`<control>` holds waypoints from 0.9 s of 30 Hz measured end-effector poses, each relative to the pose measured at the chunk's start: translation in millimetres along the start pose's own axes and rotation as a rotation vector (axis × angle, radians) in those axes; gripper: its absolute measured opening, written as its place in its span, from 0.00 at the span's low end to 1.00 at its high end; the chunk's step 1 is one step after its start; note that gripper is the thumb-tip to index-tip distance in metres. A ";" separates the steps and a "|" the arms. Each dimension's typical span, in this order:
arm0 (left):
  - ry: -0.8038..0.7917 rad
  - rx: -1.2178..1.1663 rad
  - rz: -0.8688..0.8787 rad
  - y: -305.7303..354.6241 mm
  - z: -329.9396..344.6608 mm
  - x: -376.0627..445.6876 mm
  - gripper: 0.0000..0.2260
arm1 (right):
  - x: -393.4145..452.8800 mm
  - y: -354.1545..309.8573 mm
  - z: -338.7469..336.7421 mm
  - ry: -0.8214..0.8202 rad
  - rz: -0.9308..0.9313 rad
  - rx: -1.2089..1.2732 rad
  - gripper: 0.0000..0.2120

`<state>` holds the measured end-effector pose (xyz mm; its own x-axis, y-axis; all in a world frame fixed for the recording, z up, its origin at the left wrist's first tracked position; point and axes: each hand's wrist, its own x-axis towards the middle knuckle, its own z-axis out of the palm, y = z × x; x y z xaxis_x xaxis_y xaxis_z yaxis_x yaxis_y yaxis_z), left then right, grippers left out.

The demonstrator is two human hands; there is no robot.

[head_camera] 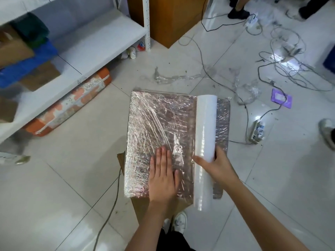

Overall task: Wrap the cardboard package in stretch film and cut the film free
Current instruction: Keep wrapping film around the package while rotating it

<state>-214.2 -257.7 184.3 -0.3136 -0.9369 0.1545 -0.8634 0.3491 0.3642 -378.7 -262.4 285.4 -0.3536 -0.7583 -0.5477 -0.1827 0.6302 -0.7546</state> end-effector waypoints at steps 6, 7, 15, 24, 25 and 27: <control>0.061 -0.058 0.078 -16.3 -2.2 -6.2 0.27 | -7.1 -1.5 -3.9 -0.008 -0.040 0.045 0.30; 0.056 -0.070 0.085 -16.5 -3.8 -4.8 0.27 | -7.5 -1.4 -5.3 0.021 -0.055 0.052 0.32; 0.006 0.026 0.052 -9.2 -1.5 3.1 0.28 | -3.2 0.7 -14.0 0.271 -0.058 0.012 0.32; -0.073 0.125 0.013 -2.6 -7.4 3.4 0.28 | 1.2 7.4 -12.2 0.332 -0.030 -0.058 0.33; -0.086 0.137 0.016 -0.2 -9.5 3.1 0.28 | 0.4 7.4 -12.8 0.342 -0.026 -0.041 0.31; -0.095 0.143 -0.011 7.3 -15.6 2.7 0.29 | -2.6 7.0 -14.0 0.351 -0.014 -0.005 0.28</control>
<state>-215.2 -257.4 201.7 -0.3334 -0.9408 0.0616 -0.9126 0.3385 0.2295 -391.9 -253.7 286.6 -0.6448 -0.6639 -0.3787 -0.1939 0.6213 -0.7592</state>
